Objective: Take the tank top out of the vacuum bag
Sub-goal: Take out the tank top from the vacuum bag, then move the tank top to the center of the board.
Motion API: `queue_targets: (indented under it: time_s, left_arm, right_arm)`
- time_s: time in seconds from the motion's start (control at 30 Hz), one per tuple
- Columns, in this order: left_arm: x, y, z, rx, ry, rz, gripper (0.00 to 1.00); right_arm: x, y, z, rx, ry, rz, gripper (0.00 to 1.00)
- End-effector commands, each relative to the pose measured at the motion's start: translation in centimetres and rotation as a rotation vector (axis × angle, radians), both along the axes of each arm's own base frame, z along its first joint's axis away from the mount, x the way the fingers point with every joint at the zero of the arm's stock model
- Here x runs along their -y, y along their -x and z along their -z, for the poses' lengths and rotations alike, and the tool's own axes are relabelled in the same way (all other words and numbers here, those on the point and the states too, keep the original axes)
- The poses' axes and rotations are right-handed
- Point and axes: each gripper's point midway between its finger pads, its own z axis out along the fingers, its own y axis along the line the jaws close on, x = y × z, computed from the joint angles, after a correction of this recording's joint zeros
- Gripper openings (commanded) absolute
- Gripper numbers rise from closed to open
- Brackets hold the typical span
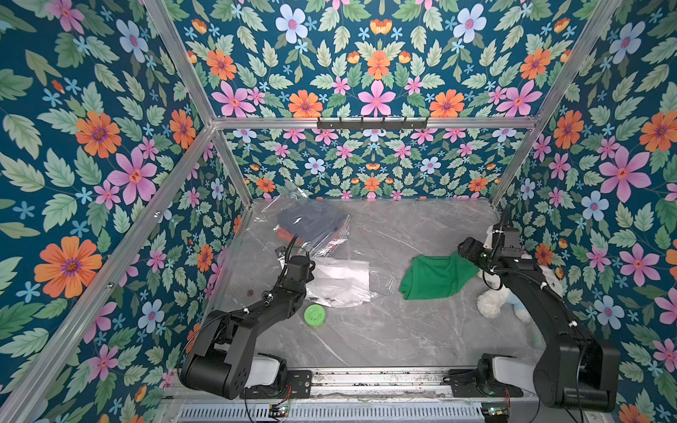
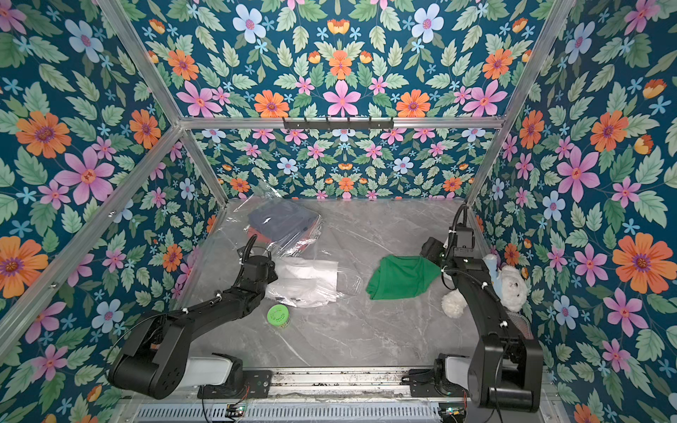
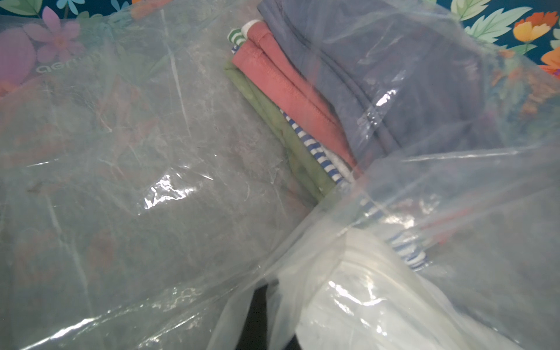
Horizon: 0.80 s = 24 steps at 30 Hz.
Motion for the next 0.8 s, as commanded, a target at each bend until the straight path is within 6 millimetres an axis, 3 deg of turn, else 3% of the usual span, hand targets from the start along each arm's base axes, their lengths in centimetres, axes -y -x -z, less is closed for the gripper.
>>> queue_targets:
  time_s: [0.0, 0.17, 0.23, 0.4, 0.6, 0.77]
  left_arm:
    - [1.1, -0.7, -0.9, 0.052, 0.054, 0.025, 0.0]
    - [2.1, -1.3, -1.1, 0.053, 0.037, 0.042, 0.0]
    - [2.2, -1.5, -1.1, 0.052, 0.035, 0.044, 0.0]
    - [2.6, -1.7, -1.2, 0.055, 0.034, 0.057, 0.0]
    - [2.9, -1.3, -0.7, 0.045, 0.038, 0.064, 0.0]
    - [3.0, -1.3, -0.7, 0.044, 0.038, 0.069, 0.0]
  right_arm:
    - [1.3, 1.5, -0.7, -0.018, 0.138, 0.036, 0.87]
    - [-2.3, 1.5, -0.1, -0.075, 0.224, -0.103, 0.84]
    - [-3.8, 1.3, 1.5, -0.119, 0.245, -0.14, 0.84]
    - [-7.6, 1.4, 7.0, -0.201, -0.012, -0.154, 0.84]
    - [-9.6, 0.8, 11.8, -0.267, -0.141, -0.158, 0.83]
    - [-10.7, -0.3, 13.6, -0.298, -0.155, -0.196, 0.82]
